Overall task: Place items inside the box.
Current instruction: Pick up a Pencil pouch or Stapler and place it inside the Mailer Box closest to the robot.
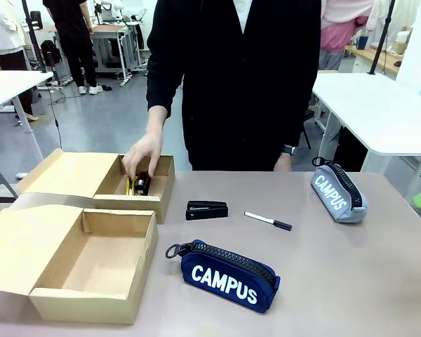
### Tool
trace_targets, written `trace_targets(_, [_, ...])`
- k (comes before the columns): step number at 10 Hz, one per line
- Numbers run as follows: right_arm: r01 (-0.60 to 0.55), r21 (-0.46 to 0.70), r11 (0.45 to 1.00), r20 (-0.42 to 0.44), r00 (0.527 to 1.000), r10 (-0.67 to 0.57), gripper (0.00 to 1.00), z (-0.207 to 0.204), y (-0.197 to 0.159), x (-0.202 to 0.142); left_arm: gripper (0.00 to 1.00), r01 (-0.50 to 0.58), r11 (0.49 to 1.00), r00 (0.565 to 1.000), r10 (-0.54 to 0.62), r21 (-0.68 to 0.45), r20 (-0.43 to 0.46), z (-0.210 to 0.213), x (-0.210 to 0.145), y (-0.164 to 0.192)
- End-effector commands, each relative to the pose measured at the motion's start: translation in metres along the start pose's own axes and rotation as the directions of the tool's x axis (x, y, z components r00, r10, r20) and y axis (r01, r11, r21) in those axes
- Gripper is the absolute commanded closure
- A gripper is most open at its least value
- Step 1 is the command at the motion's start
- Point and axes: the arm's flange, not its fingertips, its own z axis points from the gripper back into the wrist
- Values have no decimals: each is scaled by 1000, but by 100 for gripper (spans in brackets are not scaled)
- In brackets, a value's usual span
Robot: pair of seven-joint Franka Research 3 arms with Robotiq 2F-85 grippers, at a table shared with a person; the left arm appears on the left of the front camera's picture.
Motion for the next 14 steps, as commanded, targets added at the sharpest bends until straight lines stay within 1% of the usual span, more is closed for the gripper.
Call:
trace_targets(1, [-17,-73,997,-24,1000,15,0,-27,0,44,0,19,1000,1000,-19,-24,6,1,0,-1])
trace_targets(2, [-2,-83,997,-53,999,-2,0,-37,-6,63,0,19,1000,1000,-19,-24,6,1,0,-1])
trace_targets(5, [58,-206,977,-76,994,-75,0,-73,-28,117,0,19,1000,1000,-19,-24,6,1,0,-1])
trace_targets(6, [104,-263,959,-35,993,-117,0,-79,-37,131,0,19,1000,1000,-19,-24,6,1,0,-1])
trace_targets(7, [202,-272,941,1,978,-209,0,-80,-43,143,0,19,1000,1000,-19,-24,6,1,0,-1])
trace_targets(8, [46,-218,975,-54,997,-59,0,-83,-32,114,0,19,1000,1000,-19,-24,6,1,0,-1])
trace_targets(9, [46,-218,975,-54,997,-59,0,-83,-32,114,0,19,1000,1000,-19,-24,6,1,0,-1])
trace_targets(10, [106,-246,963,-36,992,-119,0,-86,-47,130,0,19,1000,1000,-19,-24,6,1,0,-1])
trace_targets(11, [130,-309,942,-2,991,-137,0,-92,-56,142,0,19,1000,1000,-19,-24,6,1,0,-1])
trace_targets(12, [113,-316,942,-20,992,-126,0,-105,-69,159,0,19,1000,1000,-19,-24,6,1,0,-1])
trace_targets(13, [78,-323,943,-43,994,-97,0,-119,-75,173,0,19,1000,1000,-19,-24,6,1,0,-1])
trace_targets(14, [86,-340,936,-47,993,-108,0,-128,-78,182,0,19,1000,1000,-19,-24,6,1,0,-1])
